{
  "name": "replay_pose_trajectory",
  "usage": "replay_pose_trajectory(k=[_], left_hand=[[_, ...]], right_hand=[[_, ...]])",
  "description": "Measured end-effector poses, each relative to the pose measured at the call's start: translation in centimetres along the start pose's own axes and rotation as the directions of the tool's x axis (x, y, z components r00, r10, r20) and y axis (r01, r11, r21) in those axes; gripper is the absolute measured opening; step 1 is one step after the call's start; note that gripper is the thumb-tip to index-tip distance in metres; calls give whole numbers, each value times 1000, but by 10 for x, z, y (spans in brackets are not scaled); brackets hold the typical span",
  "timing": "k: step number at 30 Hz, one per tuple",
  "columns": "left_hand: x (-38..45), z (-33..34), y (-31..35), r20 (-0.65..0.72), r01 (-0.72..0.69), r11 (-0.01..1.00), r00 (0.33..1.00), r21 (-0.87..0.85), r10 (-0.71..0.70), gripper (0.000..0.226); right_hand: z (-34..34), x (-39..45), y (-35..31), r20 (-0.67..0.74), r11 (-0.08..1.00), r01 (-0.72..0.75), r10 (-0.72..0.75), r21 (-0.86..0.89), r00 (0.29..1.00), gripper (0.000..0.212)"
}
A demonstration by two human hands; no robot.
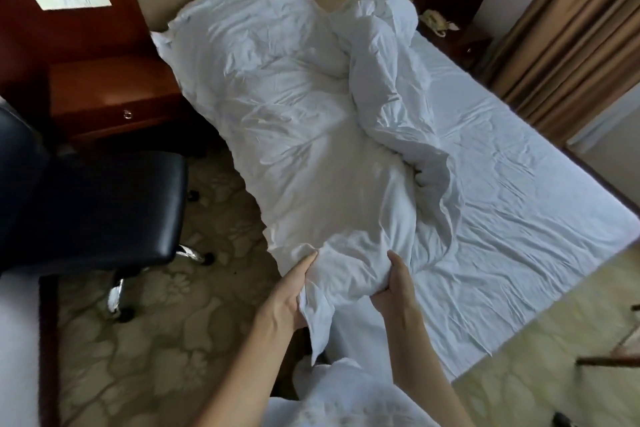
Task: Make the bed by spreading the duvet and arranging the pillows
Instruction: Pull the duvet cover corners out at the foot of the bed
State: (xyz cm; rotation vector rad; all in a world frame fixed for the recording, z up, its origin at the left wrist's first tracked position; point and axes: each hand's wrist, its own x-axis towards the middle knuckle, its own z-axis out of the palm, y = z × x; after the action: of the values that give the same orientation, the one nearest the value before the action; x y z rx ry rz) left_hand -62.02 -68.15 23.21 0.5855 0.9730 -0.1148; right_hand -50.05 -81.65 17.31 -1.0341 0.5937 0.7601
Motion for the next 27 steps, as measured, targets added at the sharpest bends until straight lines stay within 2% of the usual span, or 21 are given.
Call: replay_pose_trajectory(k=[3, 8, 14, 19, 24, 27], left_hand=[[-18, -8, -23, 13, -8, 999, 1000, -38, 8, 36], [-40, -11, -62, -110, -125, 984, 988, -129, 111, 26], [-58, 40, -140, -209, -182, 964, 968, -195, 141, 19], [-74, 72, -200, -293, -202, 953, 947, -228, 131, 19], [-92, 68, -236, -327, -244, 944, 931, -223, 163, 26], [-105, 59, -259, -317, -257, 937, 932, -237, 176, 28]], right_hand=[[4, -2, -1, -18, 999, -8, 7, -51, 1000, 47], [-16, -8, 9, 24, 991, -62, 65, -117, 998, 50], [-86, -17, -23, 27, 968, -151, 160, -202, 987, 48], [-139, -43, -43, 87, 968, -151, 171, -199, 981, 46], [-164, -73, -42, 105, 964, -133, 160, -232, 981, 48], [-181, -100, -31, 111, 964, -102, 132, -247, 985, 38]])
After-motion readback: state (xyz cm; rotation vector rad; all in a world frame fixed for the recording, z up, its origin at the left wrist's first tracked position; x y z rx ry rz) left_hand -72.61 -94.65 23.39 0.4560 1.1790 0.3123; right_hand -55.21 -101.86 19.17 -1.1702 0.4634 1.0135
